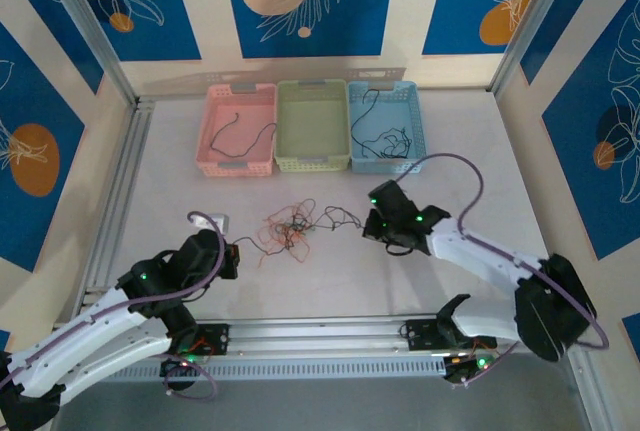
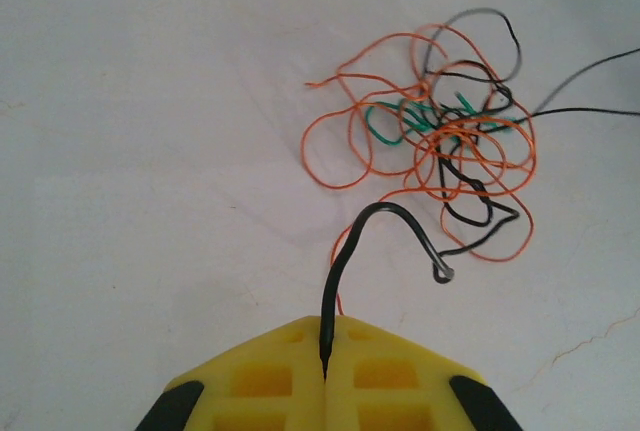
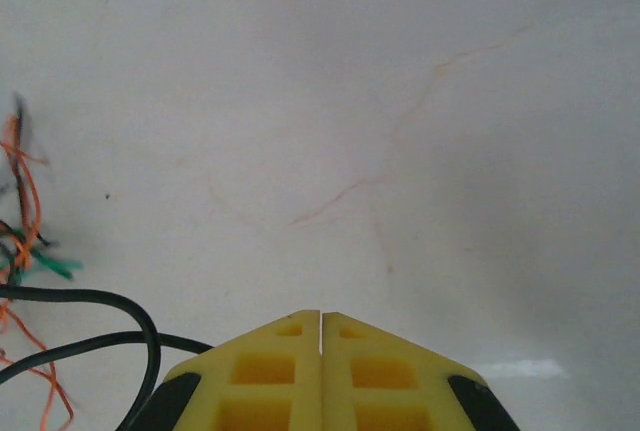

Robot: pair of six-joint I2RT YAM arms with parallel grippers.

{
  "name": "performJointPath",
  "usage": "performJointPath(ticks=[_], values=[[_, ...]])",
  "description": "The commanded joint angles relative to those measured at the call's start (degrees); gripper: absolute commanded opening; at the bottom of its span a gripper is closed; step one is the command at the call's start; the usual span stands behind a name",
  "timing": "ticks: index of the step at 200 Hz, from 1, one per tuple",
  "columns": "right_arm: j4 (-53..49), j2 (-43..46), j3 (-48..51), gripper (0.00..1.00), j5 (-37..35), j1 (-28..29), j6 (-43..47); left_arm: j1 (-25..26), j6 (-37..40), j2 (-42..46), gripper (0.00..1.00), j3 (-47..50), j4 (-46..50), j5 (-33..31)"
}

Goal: Untangle the cables

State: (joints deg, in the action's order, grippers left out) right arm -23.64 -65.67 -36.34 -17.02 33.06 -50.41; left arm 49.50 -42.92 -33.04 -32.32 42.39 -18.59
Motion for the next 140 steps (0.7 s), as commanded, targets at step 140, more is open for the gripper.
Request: performJointPath(ticks=[140], values=[[-18.33, 0.83, -8.78, 0.00, -1.61, -11.61, 13.22, -0.36, 1.19, 10.03, 0.00, -9.94, 9.26, -13.01]])
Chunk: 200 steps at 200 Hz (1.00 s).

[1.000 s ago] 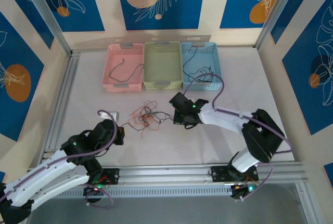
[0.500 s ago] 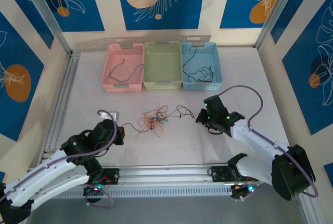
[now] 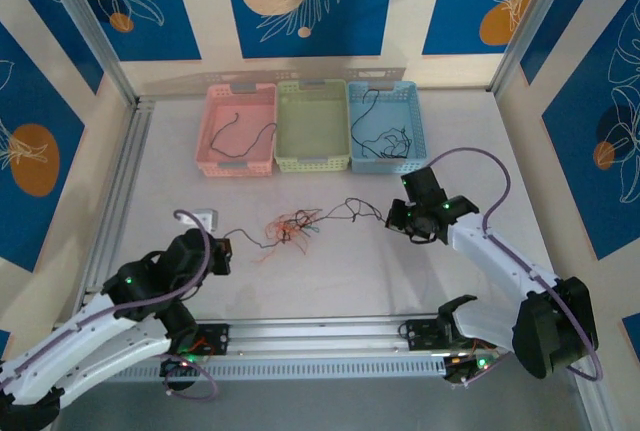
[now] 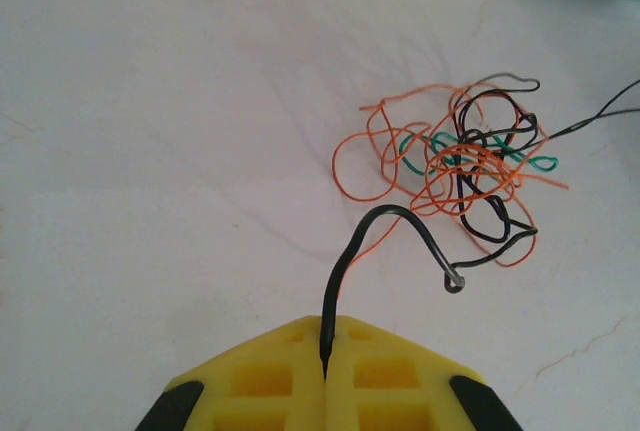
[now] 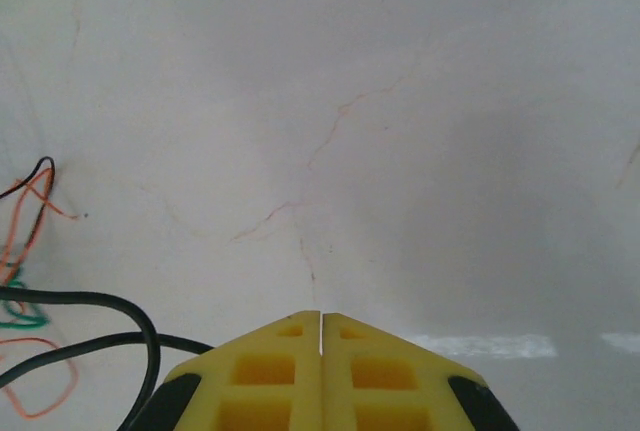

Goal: Untangle the cables

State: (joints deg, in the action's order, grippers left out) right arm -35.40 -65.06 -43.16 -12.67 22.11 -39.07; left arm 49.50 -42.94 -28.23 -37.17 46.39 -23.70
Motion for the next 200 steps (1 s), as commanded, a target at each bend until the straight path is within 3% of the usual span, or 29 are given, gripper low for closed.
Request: performJointPath(ticks=[1, 28, 94, 175, 200], values=[[-6.72, 0.20, -2.08, 0.00, -6.23, -0.62, 1.89, -0.36, 1.29, 5.39, 0.00, -5.28, 5.41, -8.05], [-9.51, -1.01, -4.31, 0.00, -12.23, -0.75, 1.66, -0.36, 1.99, 7.39, 0.00, -11.03, 9.82, -11.96], [-10.93, -6.46, -5.09, 0.00, -16.66, -0.85, 0.66, -0.37, 8.17, 9.81, 0.00, -28.53, 21.94, -25.57], [-9.96, -6.59, -4.14, 0.00, -17.44, -11.08, -0.06, -0.36, 9.41, 11.69, 0.00, -30.44, 24.50, -28.25], [-8.59, -6.77, -4.37, 0.00, -16.22, -11.22, 0.17, -0.29, 10.07, 11.44, 0.00, -31.68, 24.80, -28.31]])
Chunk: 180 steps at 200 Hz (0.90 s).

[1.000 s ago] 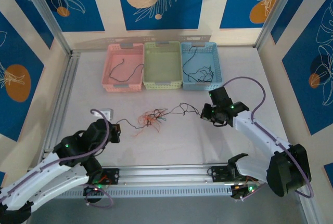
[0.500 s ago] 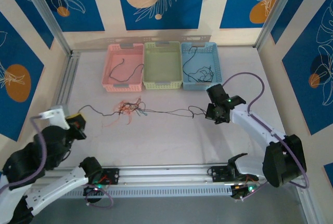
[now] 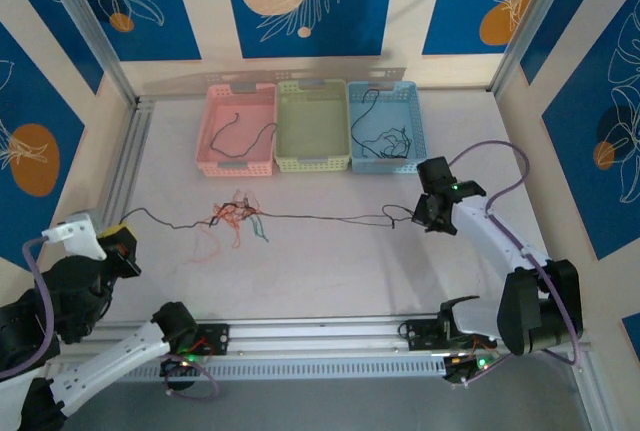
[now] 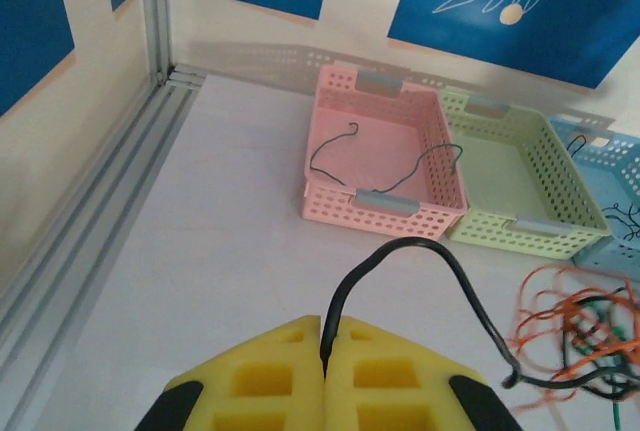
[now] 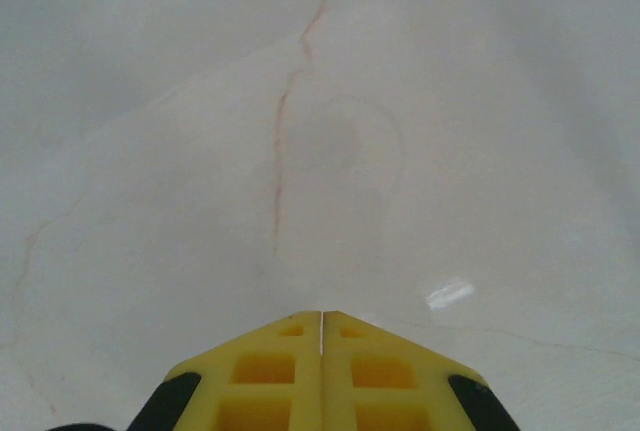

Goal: Untangle the cables

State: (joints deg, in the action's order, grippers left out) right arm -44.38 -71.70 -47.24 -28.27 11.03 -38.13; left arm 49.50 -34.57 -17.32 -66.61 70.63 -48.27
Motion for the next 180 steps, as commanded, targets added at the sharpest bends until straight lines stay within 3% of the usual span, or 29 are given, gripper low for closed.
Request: performJointPath(ticks=[1, 38, 84, 119, 153, 180], values=[[0.55, -0.12, -0.25, 0.00, -0.37, 0.04, -0.61, -0.28, 1.69, 0.45, 0.00, -2.09, 0.47, -3.57], [7.49, 3.93, 0.48, 0.00, 7.79, 10.15, 1.99, -0.27, 1.88, -5.19, 0.00, 7.56, -7.81, 10.03], [7.88, 4.02, 0.24, 0.00, 9.21, 12.79, 0.78, -0.34, 0.38, -17.26, 0.00, 18.40, -22.16, 22.88], [8.34, 5.78, 0.83, 0.00, 10.67, 12.97, 0.09, -0.32, 0.45, -24.14, 0.00, 20.24, -26.79, 27.03], [8.50, 6.59, -1.88, 0.00, 10.55, 12.28, 0.28, -0.36, 0.43, -24.61, 0.00, 21.60, -27.53, 28.49], [8.36, 3.13, -7.46, 0.00, 8.87, 8.21, 0.16, -0.38, 0.46, -24.38, 0.00, 22.05, -26.72, 30.19]])
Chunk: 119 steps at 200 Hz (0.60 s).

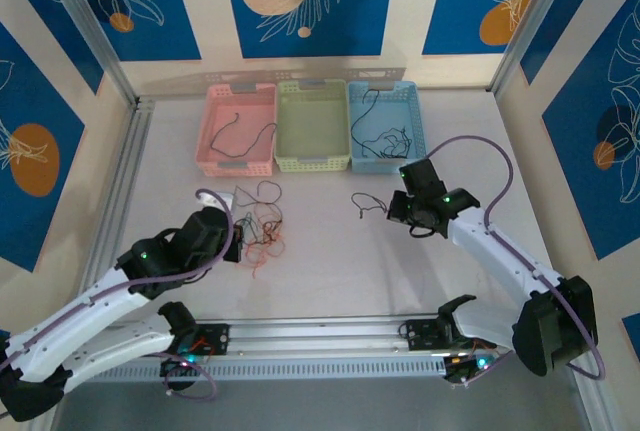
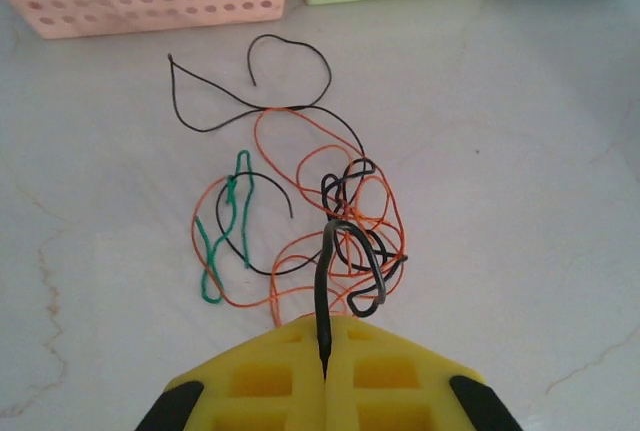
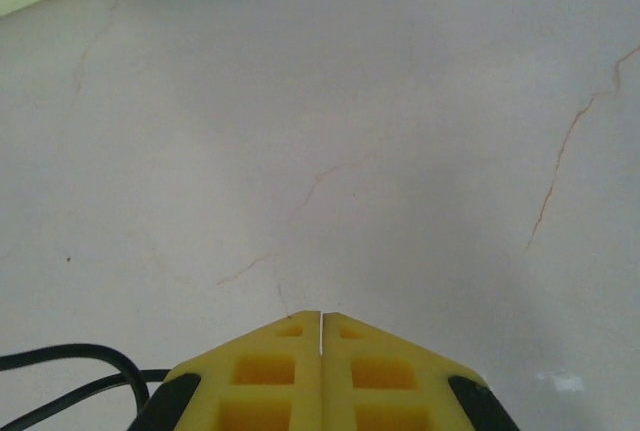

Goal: Untangle the cables

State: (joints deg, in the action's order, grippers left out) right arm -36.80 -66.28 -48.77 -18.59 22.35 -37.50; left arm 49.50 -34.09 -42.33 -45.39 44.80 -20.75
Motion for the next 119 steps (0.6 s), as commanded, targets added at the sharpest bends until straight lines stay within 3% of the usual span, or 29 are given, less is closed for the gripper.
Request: performJointPath(ticks=[1, 79, 119], values=[[0.72, -2.54, -6.13, 0.00, -0.82, -3.32, -0.52, -0.37, -0.02, 0.64, 0.00, 0.87, -0.82, 2.75], [-4.95, -33.23, -40.78, 0.00, -0.74, -13.45, -4.05, -0.28, 0.19, 2.28, 0.00, -1.10, 2.90, 5.90], [-8.67, -45.65, -54.82, 0.21, -0.08, -15.46, -4.95, -0.27, 0.24, 4.39, 0.00, -0.85, 3.90, 5.81]])
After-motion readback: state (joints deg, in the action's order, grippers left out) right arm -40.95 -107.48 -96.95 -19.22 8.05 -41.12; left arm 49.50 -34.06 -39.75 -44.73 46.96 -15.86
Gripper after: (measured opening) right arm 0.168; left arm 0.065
